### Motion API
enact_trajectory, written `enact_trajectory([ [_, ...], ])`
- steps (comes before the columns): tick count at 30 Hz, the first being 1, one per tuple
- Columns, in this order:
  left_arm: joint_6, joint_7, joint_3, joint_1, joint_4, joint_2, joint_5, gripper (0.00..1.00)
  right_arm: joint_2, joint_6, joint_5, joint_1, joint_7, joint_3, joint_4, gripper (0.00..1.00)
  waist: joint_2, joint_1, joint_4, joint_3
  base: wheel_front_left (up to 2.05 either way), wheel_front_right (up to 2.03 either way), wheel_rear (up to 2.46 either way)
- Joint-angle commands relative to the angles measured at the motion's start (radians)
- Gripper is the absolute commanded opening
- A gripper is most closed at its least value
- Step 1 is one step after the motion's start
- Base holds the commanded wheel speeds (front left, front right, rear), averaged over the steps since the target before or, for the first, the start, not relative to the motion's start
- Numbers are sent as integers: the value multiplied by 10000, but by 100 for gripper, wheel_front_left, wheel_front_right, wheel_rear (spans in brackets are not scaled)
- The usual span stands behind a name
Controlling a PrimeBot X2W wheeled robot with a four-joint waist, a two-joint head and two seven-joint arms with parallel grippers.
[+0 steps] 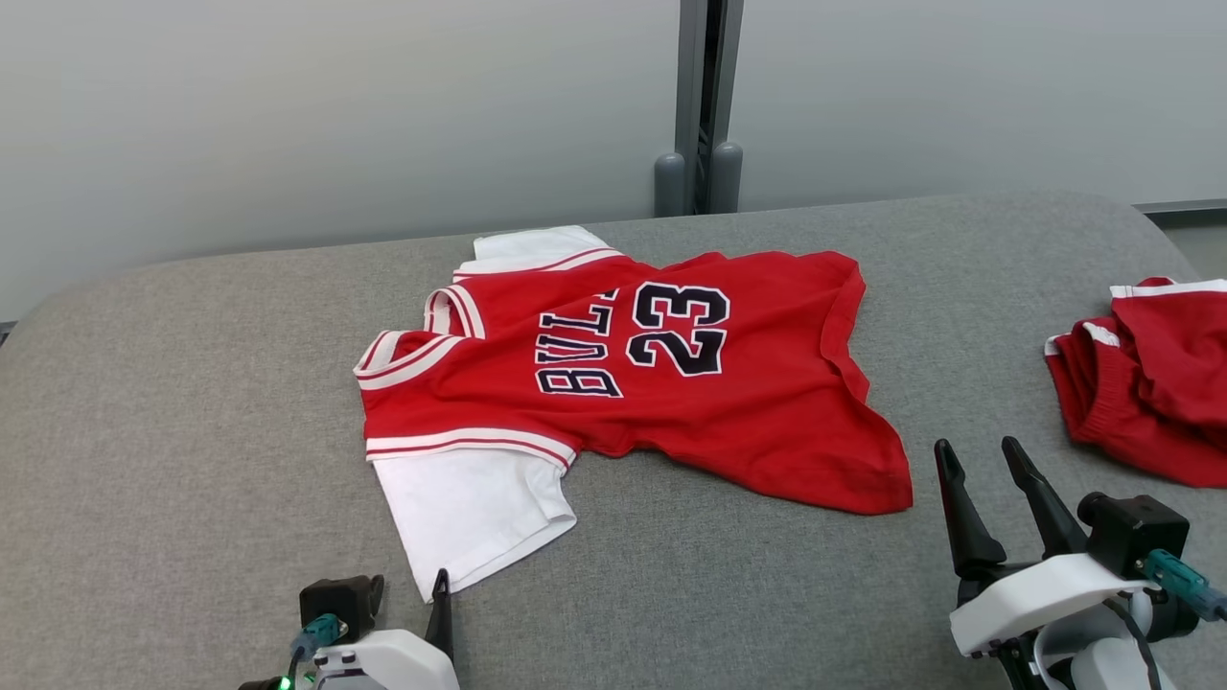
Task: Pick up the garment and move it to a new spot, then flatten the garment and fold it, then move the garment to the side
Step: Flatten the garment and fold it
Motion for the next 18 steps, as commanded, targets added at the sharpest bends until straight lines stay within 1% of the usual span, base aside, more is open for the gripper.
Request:
enact_trajectory([
  [1,-91,32,-64,-169,113,32,-75,100,-31,0,28,-18,-52,-4,19,100,-1,0,-21,5,0,0,0],
  [6,-278,154,-414,-345,452,30,-593,100,-43,0,53,-78,-52,78,72,100,-1,0,-118,34,0,0,0],
  [18,-52,-10,-1024,-841,1129,28,-1631,100,-80,0,81,-204,-52,125,65,100,-1,0,-286,236,0,0,0],
])
